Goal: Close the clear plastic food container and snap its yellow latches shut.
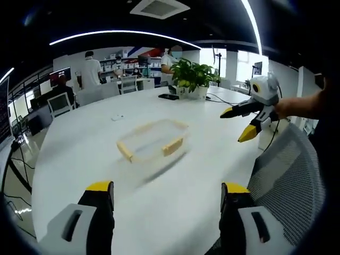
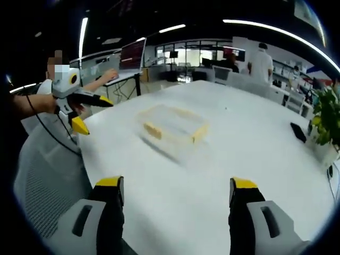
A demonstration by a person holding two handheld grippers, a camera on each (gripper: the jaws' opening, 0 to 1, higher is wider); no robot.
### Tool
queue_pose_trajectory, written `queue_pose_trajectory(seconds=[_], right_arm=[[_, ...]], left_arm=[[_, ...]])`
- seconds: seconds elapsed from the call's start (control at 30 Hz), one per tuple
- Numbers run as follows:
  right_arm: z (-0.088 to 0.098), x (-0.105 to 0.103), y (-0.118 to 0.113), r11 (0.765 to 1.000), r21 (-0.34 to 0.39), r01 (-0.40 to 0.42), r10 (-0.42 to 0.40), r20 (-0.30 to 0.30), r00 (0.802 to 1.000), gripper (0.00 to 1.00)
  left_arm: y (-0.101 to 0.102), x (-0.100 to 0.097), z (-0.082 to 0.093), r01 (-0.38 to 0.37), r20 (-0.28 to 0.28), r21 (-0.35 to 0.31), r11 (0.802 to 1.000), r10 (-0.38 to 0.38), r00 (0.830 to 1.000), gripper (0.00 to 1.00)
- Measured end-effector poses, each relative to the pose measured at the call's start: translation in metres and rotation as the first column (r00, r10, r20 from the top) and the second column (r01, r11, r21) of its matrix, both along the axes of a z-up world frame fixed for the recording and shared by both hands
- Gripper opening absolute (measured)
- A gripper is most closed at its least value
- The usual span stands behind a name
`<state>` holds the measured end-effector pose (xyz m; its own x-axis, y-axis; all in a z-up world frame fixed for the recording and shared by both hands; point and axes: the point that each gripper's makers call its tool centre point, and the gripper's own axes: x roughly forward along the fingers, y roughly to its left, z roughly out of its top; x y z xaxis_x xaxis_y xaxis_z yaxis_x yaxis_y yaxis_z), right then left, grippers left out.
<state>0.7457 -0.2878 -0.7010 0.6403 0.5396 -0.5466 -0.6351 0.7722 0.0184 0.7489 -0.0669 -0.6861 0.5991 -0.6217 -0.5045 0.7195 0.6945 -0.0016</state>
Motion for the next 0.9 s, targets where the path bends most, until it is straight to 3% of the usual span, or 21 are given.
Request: queue_pose_trajectory(seconds=[0.4, 0.53, 0.9], right_arm=[[0.007, -0.01, -0.009, 0.999, 0.022, 0.037, -0.037, 0.032, 0.999, 0.94], [0.006, -0.014, -0.009, 1.0, 0.011, 0.027, -0.028, 0.043, 0.999, 0.99], [0.006, -0.016, -0.01, 1.0, -0.007, 0.017, -0.017, 0.047, 0.999, 0.99]], left_arm=[[0.012, -0.014, 0.01, -0.057, 0.031, -0.03, 0.998, 0.058, 0.998, 0.99], [0.015, -0.017, 0.013, -0.061, 0.042, -0.037, 0.997, 0.062, 0.997, 0.99], [0.022, -0.017, 0.012, -0.075, 0.049, -0.021, 0.997, 0.076, 0.996, 0.99]])
